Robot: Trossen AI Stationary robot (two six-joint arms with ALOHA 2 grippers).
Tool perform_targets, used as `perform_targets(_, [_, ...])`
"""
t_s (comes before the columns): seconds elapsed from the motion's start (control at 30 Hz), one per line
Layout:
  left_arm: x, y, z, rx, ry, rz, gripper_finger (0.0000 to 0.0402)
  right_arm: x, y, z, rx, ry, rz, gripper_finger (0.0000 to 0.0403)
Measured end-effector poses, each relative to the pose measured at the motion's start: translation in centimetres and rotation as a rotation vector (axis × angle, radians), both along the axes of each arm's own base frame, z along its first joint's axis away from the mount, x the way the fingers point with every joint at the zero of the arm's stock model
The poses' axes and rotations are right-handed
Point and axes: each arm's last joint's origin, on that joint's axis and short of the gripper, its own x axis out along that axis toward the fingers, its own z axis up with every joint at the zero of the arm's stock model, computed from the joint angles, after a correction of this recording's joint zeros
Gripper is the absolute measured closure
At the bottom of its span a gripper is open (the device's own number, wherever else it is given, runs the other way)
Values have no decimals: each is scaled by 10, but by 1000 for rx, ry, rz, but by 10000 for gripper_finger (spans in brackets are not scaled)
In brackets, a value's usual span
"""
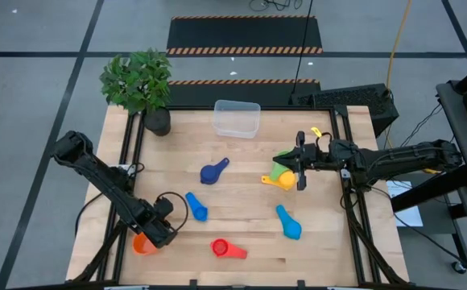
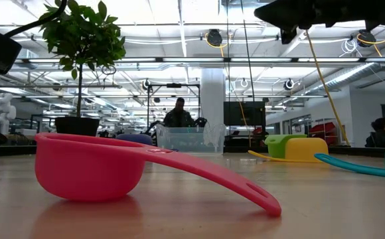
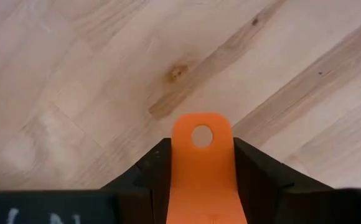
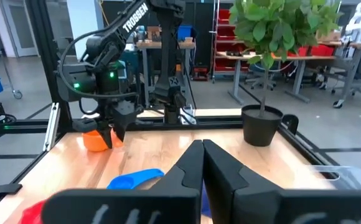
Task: Nest measuring cups in basket
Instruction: Move the orange measuring cup to the center of the table
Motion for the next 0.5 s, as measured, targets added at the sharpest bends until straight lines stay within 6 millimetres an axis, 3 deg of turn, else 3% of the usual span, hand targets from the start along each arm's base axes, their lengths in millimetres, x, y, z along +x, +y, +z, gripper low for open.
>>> perform_targets(0.27, [4, -4, 1, -31, -42, -58, 261, 0, 9, 5, -65, -53, 45, 403])
perform_targets(0.5, [14, -9, 16, 6, -147, -106, 261, -2, 22, 13, -110, -130, 78, 403])
